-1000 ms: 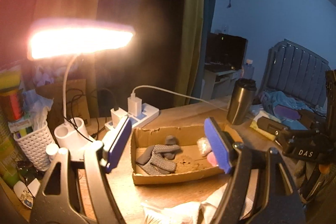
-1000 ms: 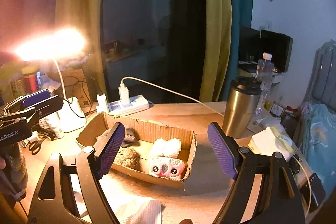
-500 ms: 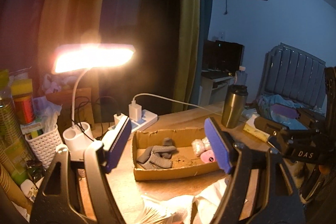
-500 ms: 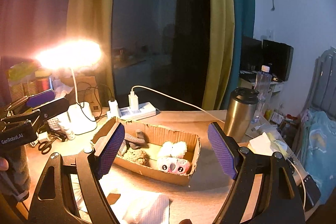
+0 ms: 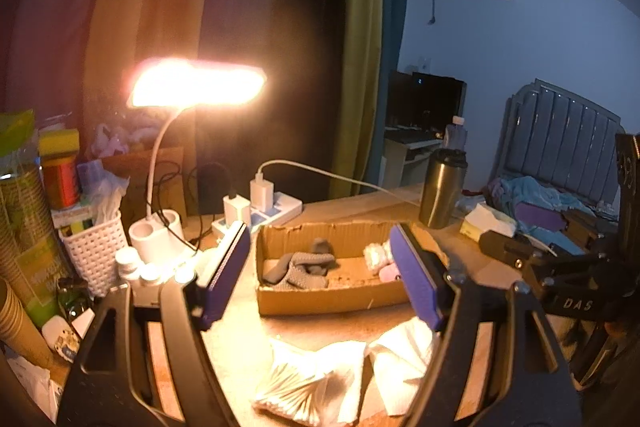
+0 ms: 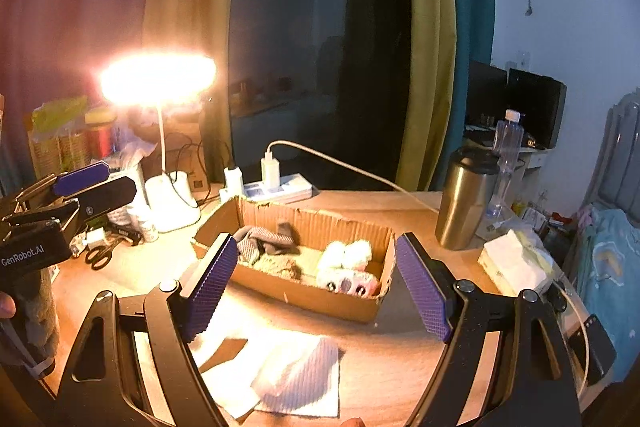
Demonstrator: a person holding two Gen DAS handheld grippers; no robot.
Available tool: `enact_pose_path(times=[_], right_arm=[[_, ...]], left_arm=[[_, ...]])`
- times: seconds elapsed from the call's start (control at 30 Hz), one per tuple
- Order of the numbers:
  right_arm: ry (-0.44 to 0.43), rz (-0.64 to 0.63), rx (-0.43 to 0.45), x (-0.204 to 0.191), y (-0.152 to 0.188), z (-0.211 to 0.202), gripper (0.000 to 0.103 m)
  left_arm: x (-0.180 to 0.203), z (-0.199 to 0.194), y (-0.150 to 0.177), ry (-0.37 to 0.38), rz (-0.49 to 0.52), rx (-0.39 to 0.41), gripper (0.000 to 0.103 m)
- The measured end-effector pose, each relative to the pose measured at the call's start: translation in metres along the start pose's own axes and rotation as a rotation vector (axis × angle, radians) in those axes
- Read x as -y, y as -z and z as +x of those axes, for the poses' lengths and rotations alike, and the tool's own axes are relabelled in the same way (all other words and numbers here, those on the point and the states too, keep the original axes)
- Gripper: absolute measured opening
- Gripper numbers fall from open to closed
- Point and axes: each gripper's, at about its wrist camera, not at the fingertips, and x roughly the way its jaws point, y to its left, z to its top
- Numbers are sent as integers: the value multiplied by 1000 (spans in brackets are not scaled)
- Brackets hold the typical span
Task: Organize soft objects
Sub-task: 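Withdraw both grippers from the box toward the cotton swabs and paper towels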
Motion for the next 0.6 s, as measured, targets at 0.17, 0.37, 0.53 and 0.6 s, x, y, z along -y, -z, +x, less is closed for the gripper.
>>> enact_pose_path(times=[0.17,0.37,0.53,0.6], right_arm=[[-11,-14,-25,-7,12,-2,84],[-13,-12,-48,-12,23,-1,84],[-18,-12,-74,-14,34,4,84],[-19,-12,-82,-16,38,6,84]], left_arm=[[-2,-6,10,-3,-10,-10,74],[-6,-9,25,-8,-22,-30,74],[-10,-6,40,-13,-30,-64,74],[-11,-4,45,-12,-33,-77,74]])
